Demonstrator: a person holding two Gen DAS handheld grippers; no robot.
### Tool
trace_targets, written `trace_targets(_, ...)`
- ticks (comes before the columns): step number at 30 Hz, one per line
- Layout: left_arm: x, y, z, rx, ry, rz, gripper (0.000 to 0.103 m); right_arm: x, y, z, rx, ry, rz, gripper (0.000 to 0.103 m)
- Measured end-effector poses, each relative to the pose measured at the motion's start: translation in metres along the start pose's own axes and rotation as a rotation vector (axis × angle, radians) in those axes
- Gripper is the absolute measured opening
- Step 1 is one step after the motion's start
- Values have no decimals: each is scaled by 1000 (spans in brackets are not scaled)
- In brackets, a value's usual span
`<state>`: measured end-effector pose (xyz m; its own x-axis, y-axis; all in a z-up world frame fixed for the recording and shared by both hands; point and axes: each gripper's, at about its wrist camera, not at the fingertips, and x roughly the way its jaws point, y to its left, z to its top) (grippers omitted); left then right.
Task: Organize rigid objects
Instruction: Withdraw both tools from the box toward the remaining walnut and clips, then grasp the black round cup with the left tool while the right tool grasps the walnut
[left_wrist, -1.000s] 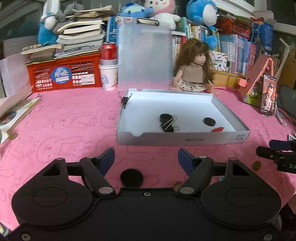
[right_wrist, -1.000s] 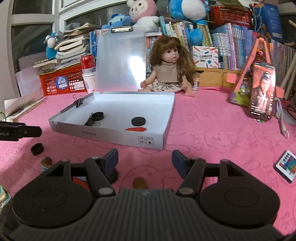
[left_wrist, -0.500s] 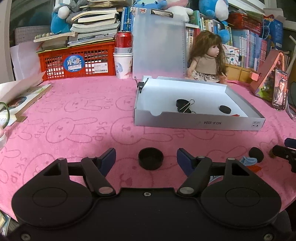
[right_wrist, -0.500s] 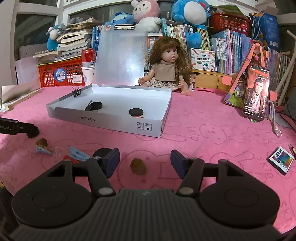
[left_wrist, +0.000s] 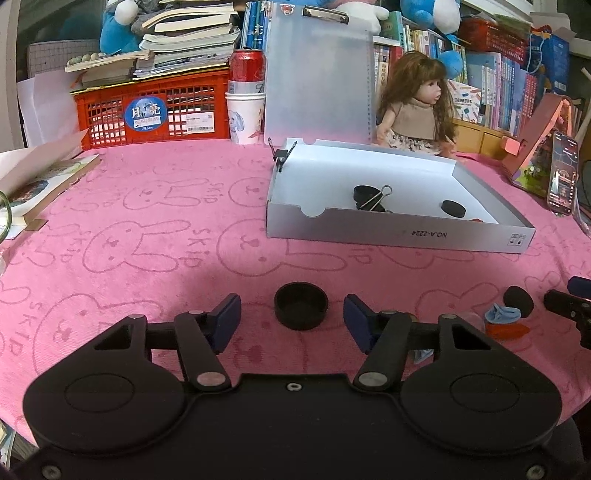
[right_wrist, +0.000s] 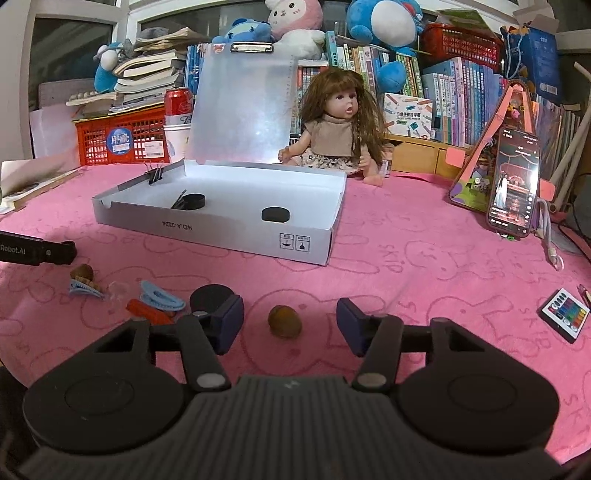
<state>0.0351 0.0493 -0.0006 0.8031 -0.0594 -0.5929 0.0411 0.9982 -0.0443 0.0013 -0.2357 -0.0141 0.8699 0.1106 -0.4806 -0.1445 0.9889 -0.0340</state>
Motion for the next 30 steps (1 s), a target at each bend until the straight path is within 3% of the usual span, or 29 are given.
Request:
trace_targets(15, 4, -8, -2, 43, 0, 19, 53, 1, 4, -4, 5, 5, -3, 64)
trace_targets(18, 5, -10, -3, 55, -4, 26, 47, 2, 5, -5, 4, 6, 1, 57)
trace_targets(19, 5, -10, -2, 59, -6, 29, 43, 2, 5, -5, 4, 7, 3, 48)
trace_targets(20, 5, -11, -2, 65, -9, 32, 30, 2, 6, -5, 4, 8, 3, 35)
trace_targets(21, 5, -12, -2, 72, -11, 33, 31, 3, 7, -5, 2, 13, 4, 26)
trace_targets(30, -2, -18, 6, 89, -27, 30, 30, -1, 10, -1, -7, -4, 28, 24)
